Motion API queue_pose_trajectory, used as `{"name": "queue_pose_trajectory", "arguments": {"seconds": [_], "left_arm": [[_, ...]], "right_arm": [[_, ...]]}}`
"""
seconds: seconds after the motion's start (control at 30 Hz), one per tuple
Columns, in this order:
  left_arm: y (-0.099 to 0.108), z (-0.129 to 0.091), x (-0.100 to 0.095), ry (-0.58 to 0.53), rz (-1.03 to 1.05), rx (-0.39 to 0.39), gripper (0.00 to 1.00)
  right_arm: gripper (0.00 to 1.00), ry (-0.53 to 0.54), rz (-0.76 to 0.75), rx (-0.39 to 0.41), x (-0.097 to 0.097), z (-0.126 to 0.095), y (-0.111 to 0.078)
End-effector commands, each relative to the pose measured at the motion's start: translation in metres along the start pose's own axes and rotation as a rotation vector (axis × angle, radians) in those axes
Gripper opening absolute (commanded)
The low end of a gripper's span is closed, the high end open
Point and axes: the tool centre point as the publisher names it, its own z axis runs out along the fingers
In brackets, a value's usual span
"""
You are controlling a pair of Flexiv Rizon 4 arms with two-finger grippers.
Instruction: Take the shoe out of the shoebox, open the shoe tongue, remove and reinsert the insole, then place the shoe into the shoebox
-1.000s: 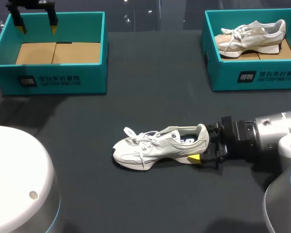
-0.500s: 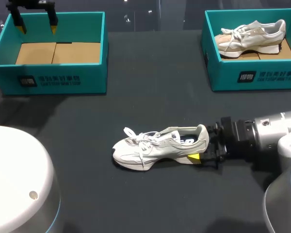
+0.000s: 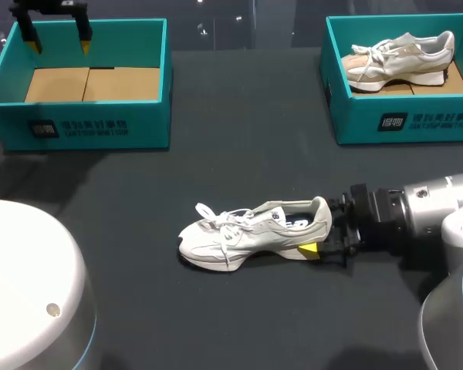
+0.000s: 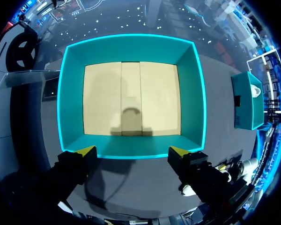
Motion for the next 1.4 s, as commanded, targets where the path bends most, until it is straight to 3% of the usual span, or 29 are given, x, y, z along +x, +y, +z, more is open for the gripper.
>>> {"name": "queue_pose_trajectory", "arguments": {"seconds": [0.03,0.27,0.3,0.57,0.83,1.07,1.4], "left_arm": [[0.0,0.0,0.0,-0.001,0.0,0.0,1.0],[0.0,0.0,0.0,-0.001,0.0,0.0,1.0],[0.005,-0.005,0.007,-0.01,-0.011,0.035,1.0],[0.059,-0.017,0.062,-0.056,-0.07,0.075,1.0],[0.108,-0.027,0.11,-0.027,-0.074,0.068,1.0],[0.15,-0.021,0.157,-0.068,-0.062,0.121,1.0],[0.192,0.004,0.217,-0.077,0.041,0.045,1.0]], "right_arm": [[0.0,-0.001,0.0,0.002,0.001,0.001,0.0],[0.0,-0.001,0.0,0.002,0.001,0.001,0.0],[0.0,-0.001,0.0,0.002,0.001,0.001,0.0],[0.0,-0.001,0.0,0.002,0.001,0.001,0.0],[0.0,-0.001,0.0,0.002,0.001,0.001,0.0],[0.0,-0.001,0.0,0.002,0.001,0.001,0.0],[0.0,-0.001,0.0,0.002,0.001,0.001,0.0]]}}
